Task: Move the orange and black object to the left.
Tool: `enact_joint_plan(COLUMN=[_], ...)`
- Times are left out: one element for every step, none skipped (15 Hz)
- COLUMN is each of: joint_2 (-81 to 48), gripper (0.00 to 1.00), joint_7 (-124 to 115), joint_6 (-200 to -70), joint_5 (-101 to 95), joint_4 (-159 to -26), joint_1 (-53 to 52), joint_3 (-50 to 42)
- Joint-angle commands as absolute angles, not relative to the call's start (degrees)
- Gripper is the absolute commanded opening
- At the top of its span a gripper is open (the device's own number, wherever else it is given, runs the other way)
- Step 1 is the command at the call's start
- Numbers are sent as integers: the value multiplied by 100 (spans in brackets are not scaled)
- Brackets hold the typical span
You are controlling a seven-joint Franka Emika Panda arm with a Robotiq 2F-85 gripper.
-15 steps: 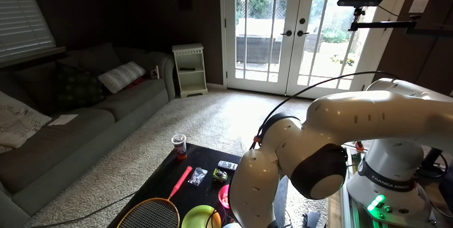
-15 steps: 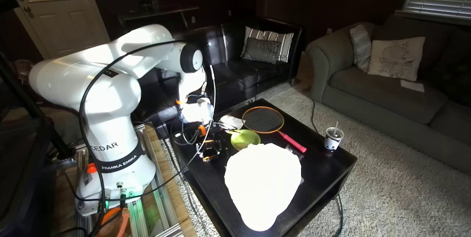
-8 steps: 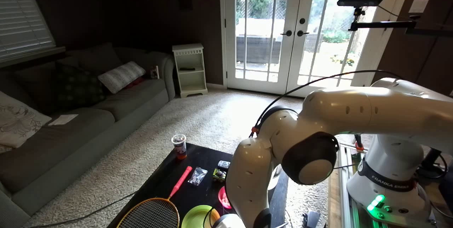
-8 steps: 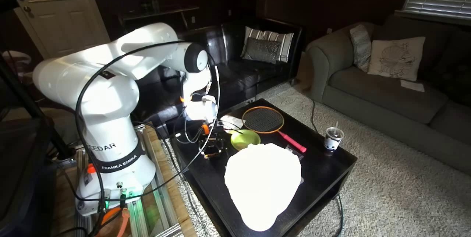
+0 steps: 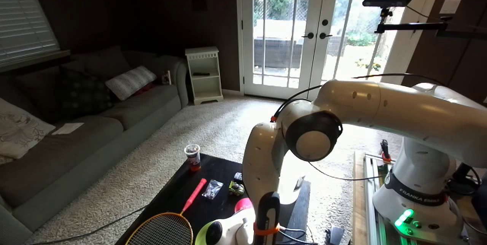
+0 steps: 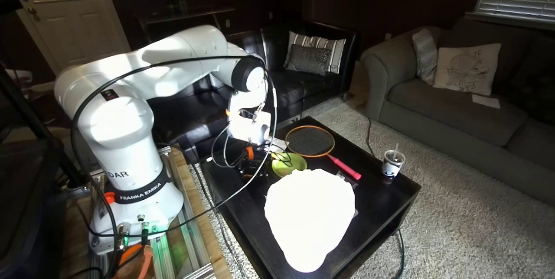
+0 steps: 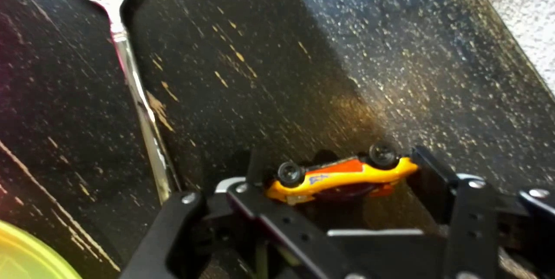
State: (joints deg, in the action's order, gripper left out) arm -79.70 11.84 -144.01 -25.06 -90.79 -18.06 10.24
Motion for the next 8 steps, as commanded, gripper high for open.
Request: enact_joint_plan(joint_2=[-8061,-8083,-8108,-8153,-8213,-8259,-8312,-8355], gripper=[56,56,56,56,56,56,56,56], joint_7=[1643,1756,1847,1946,2024,2068,2103,2131], joint_6=[-15303,-15536,-15812,-16093,-16360,-16600,-16826,-17021], joint_5=[-2132,-2053,-1974,-1913,-1864,-1834,-1831,-1844], joint_4=[-9486,-9582,-9695,-9795,-9874,-9959,-10031,-10103], joint_1=[-1262,-1104,-944,-795,-668,-562,-479,-390], joint_3=[1411,1515,1621,1719,1801,1865,1898,1936])
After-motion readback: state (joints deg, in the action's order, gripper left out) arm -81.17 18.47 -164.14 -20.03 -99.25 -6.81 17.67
